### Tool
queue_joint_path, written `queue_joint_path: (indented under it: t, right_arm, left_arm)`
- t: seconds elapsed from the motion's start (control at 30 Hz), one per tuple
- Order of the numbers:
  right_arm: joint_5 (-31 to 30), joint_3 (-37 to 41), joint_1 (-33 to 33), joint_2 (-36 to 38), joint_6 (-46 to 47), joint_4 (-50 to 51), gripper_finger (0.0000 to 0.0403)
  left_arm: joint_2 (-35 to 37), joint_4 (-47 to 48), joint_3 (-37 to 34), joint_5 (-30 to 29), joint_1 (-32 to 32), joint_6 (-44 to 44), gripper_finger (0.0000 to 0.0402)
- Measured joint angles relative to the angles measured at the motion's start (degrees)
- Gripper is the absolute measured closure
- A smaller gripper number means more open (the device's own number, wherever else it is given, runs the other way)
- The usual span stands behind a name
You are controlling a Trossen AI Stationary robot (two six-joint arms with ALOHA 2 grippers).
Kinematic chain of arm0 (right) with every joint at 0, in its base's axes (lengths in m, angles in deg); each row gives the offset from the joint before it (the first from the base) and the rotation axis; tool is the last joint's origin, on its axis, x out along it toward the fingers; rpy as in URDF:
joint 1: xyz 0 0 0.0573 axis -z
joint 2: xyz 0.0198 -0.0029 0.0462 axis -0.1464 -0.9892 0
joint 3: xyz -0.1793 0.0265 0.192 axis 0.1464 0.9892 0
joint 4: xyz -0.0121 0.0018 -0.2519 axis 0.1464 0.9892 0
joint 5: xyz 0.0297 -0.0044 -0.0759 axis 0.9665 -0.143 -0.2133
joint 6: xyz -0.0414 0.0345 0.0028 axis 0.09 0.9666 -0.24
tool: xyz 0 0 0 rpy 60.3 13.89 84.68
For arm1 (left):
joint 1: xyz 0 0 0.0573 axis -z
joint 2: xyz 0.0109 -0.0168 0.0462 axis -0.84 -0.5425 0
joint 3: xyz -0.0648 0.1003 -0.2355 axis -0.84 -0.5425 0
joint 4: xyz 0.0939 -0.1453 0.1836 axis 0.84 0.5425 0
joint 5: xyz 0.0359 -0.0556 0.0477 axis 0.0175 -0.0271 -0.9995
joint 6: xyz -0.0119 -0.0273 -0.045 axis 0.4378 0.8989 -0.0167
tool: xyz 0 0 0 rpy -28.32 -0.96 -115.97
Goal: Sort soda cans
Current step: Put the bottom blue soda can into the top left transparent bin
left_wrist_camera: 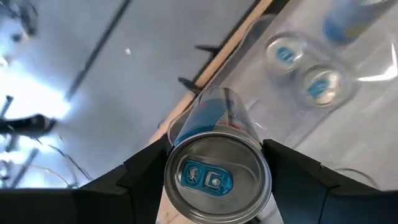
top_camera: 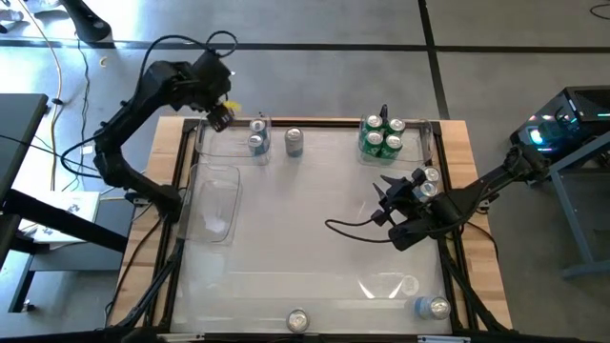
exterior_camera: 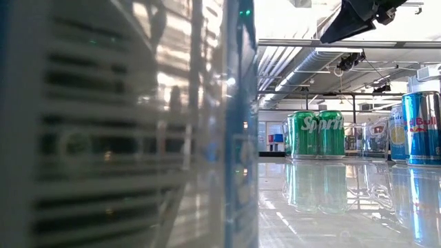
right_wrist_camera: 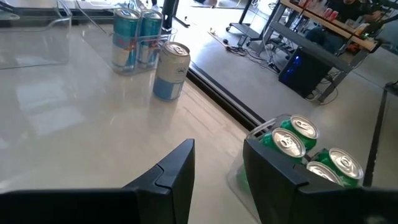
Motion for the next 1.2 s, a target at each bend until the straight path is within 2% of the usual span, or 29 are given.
queue_joint_path:
  t: [0.23,0.4,0.63,0.87,1.2]
  right_arm:
    - [0.0,0.0,0.0,0.0,-2.7,-2.8,0.027]
    - [0.0,0.0,0.0,0.0,-2.7,-2.8,0.027]
    - [2.2,0.0,0.0,0.0,-0.9,-2.8,0.027]
    - [2.4,0.0,0.0,0.0,-0.6,-3.6,0.027]
    - [2.4,0.0,0.0,0.0,-0.6,-3.9,0.027]
  left_arm:
    - [-2.7,-11.5,-13.9,11.1,-9.4,-9.6,0.017]
    - [-6.1,-17.9,-19.1,14.5,-11.8,-12.9,0.017]
    - [-11.3,-23.3,-19.8,16.4,-11.8,-16.6,0.0166]
    - [-15.8,-24.1,-19.9,18.8,-11.8,-18.0,0.0163]
    - [-16.2,-24.6,-19.7,20.3,-11.8,-19.7,0.016]
